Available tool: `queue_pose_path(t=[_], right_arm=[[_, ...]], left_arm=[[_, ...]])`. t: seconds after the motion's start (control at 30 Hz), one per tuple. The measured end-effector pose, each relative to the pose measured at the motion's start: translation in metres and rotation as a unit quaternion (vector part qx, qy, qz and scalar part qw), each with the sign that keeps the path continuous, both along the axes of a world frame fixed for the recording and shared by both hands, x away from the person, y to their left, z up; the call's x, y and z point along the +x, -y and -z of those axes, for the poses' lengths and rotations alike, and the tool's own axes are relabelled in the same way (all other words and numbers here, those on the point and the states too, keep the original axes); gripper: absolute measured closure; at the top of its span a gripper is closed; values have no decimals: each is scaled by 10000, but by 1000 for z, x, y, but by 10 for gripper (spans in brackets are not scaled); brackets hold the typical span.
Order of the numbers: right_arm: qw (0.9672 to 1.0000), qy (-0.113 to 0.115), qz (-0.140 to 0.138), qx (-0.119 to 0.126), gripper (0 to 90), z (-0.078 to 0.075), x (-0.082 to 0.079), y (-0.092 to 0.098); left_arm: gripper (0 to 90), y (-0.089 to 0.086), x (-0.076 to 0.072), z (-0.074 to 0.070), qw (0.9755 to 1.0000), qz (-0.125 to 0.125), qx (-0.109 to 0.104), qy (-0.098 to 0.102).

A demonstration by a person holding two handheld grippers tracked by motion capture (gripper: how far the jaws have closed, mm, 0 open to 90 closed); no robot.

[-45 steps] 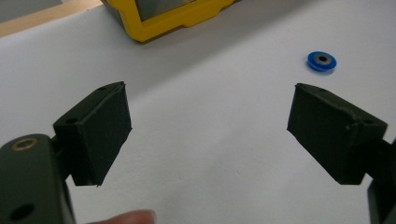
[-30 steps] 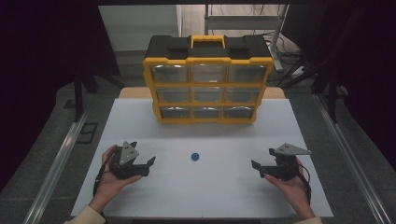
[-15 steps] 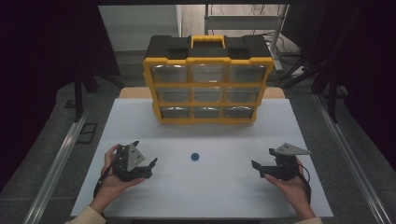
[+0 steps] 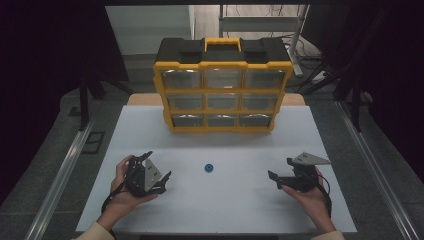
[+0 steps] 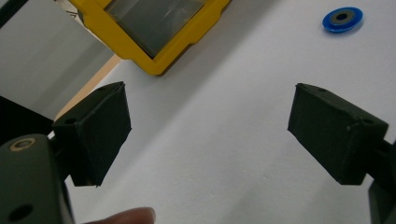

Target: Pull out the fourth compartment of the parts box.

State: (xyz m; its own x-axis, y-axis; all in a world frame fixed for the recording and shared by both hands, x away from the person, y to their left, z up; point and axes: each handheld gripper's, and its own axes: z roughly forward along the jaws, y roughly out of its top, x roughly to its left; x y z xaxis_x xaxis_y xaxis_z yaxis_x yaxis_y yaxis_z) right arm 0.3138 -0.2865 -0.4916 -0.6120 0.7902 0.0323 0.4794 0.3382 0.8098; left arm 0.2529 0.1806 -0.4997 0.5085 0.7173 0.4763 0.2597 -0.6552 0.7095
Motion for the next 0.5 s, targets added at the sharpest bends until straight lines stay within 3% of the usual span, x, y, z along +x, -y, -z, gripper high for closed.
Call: queue_pose_path(t=[0.5], right_arm=[[10000, -14, 24, -23, 110, 0, -1, 0]], left_arm=[[133, 10, -1, 0, 9987, 133, 430, 255]])
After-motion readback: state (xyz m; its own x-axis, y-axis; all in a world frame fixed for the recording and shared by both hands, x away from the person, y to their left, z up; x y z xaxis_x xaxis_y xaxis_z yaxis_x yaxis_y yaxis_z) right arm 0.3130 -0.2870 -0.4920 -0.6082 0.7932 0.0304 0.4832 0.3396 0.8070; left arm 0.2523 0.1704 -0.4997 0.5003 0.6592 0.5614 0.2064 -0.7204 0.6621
